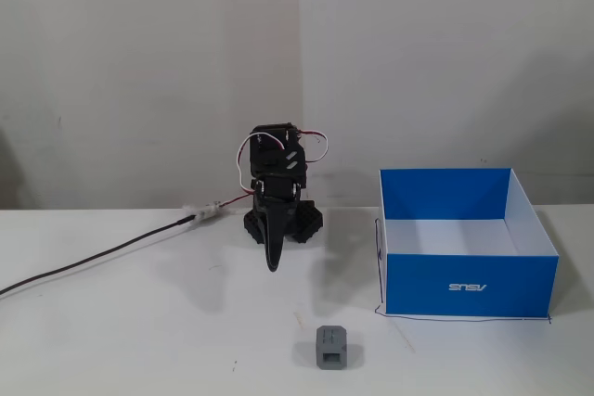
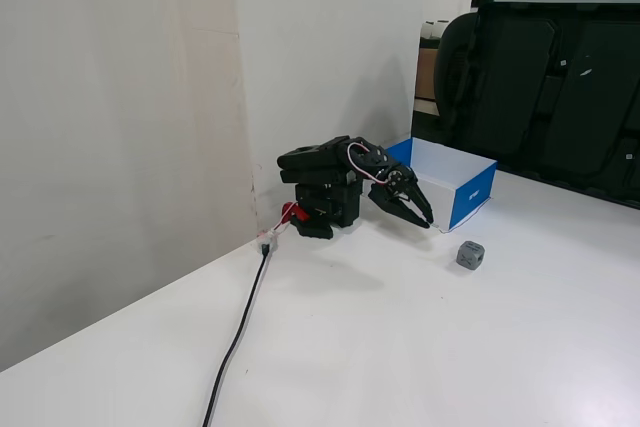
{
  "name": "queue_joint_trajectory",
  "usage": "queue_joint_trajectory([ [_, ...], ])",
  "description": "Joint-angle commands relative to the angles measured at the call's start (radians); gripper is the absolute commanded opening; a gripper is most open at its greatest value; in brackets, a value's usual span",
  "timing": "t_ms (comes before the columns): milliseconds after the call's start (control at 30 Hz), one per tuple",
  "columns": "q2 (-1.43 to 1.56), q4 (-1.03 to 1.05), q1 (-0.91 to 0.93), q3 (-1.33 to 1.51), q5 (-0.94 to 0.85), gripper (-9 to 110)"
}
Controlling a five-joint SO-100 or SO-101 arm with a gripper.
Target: Pick the gray block and keep it in the box.
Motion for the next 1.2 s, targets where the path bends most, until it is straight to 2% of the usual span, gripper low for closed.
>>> queue_joint_trajectory([
  [0,0.150,0.003,0.009,-0.012,-0.005,0],
  [1167,0.149,0.035,-0.038,-0.041,0.009,0],
])
